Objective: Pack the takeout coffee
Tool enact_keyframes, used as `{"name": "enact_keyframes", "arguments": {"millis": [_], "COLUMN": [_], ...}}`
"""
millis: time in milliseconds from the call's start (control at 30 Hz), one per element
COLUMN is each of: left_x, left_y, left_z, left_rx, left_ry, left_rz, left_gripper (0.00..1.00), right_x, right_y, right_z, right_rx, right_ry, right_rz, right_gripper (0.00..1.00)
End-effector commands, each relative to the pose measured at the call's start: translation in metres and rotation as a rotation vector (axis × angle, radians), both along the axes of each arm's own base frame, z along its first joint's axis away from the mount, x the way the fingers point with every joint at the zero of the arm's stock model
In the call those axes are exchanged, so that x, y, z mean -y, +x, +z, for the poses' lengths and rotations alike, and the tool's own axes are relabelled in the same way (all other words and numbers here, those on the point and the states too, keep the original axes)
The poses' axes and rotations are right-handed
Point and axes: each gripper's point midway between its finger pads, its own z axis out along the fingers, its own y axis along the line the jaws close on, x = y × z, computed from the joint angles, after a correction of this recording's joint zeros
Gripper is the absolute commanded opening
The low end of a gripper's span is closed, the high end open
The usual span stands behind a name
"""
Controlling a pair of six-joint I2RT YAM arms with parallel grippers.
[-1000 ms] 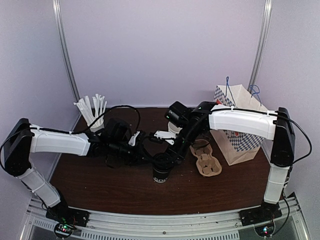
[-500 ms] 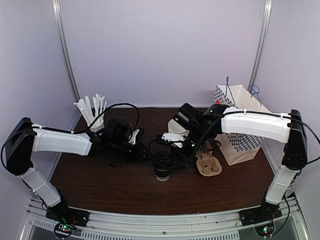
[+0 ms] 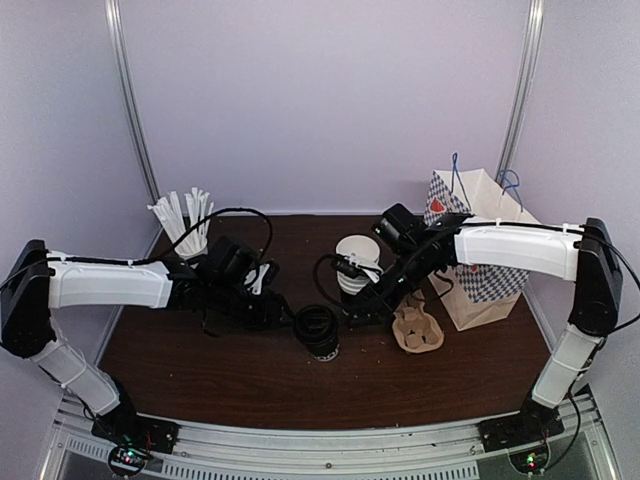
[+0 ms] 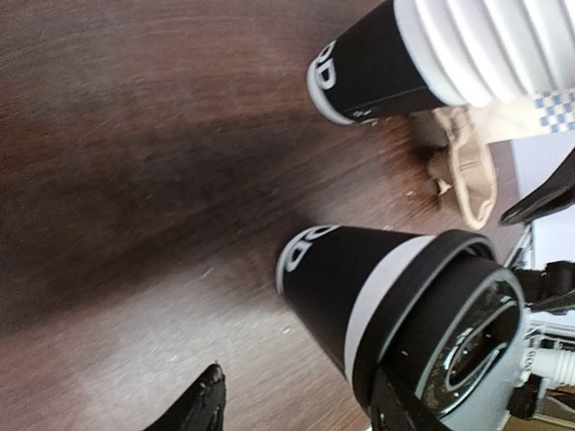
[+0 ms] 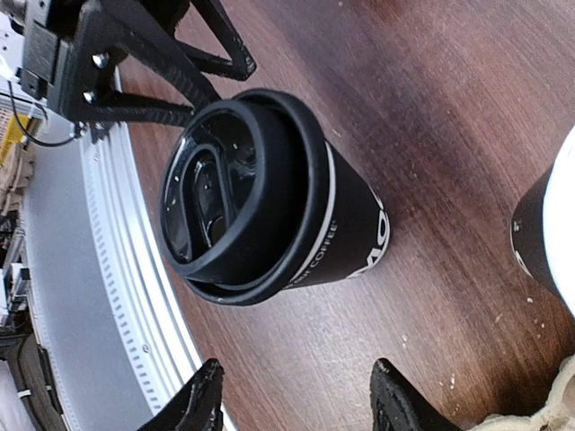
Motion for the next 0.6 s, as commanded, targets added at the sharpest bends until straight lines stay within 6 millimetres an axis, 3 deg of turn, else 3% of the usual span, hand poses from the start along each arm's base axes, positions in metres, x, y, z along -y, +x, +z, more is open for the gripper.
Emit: {"name": "enact_keyframes", "arguments": {"millis": [0, 67, 167, 567], "left_x": [-0.018, -0.008, -0.002, 0.001], "left_y": [-0.009, -0.003, 0.002, 0.010], "left_z": [0.001, 0.021, 0.033, 0.030], "left_rx": [0.015, 0.051, 0.074, 0.054], "left_ry": [0.143, 0.115, 0.124, 0.109], "left_rz": [-0.046, -0.078, -0.110, -0.089], "left_gripper": [0.58, 0.60, 0.60, 0.61], "right_x": [-0.011, -0.011, -0.011, -0.019], "right_y": [-0.002, -0.002, -0.001, -0.001], "right_z": [0.009, 0.008, 0.004, -0.004], "right_rx": [-0.060, -0.061, -0.069, -0.133], "right_ry": [0.102, 0.102, 0.096, 0.109], "right_rz": [0.004, 0.005, 0.002, -0.007], "right_gripper": [0.56, 0.56, 0.57, 0.58]}}
